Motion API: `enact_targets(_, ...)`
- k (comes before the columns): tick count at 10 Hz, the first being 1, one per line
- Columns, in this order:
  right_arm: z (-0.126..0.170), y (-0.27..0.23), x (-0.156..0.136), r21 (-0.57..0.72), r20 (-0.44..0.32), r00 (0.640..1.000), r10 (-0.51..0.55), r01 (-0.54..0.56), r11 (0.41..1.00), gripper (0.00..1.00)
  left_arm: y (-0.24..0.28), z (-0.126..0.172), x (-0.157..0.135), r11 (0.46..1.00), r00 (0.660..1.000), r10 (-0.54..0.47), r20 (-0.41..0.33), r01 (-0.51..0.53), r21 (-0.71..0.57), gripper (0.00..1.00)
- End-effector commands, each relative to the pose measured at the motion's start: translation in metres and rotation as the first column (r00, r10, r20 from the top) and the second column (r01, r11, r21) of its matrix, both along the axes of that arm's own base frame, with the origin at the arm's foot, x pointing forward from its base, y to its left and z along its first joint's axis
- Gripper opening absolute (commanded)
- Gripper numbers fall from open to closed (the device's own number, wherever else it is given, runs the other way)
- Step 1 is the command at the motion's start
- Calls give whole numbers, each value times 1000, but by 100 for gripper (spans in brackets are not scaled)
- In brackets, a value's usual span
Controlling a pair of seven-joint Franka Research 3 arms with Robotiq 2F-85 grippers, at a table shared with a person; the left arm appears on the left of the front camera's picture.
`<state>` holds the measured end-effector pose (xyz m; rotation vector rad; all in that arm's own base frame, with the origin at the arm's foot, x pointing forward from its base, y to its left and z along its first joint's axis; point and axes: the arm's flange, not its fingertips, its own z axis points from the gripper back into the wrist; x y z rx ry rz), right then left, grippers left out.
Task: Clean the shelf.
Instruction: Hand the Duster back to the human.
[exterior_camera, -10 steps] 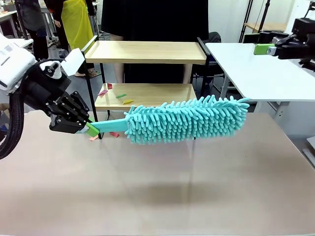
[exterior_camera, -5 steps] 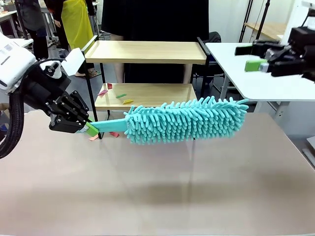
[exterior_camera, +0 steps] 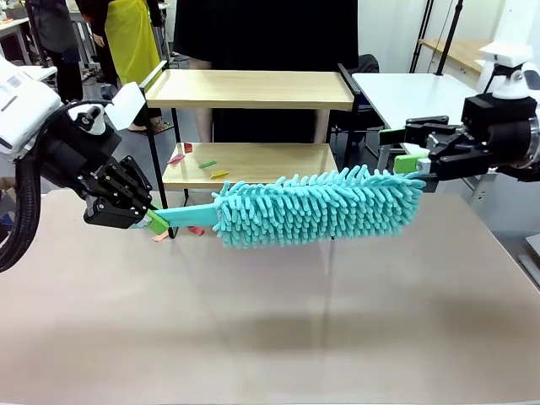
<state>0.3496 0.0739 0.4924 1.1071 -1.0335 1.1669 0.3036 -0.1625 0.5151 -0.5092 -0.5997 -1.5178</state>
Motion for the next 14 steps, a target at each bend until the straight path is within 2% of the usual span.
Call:
enact_targets(1,-1,0,-11,-24,-41,999,30,-31,999,100,-1,2,0,999,1000,-12,4,12,-33,13)
enact_targets(7,-30,14,-20,-28,-100,990,100,-103,994,100,-1,2,0,999,1000,-12,4,12,-33,13)
enact_targets(14,-66,36,-23,22,-163,977,140,-139,990,100,-1,2,0,999,1000,-12,4,12,-33,13)
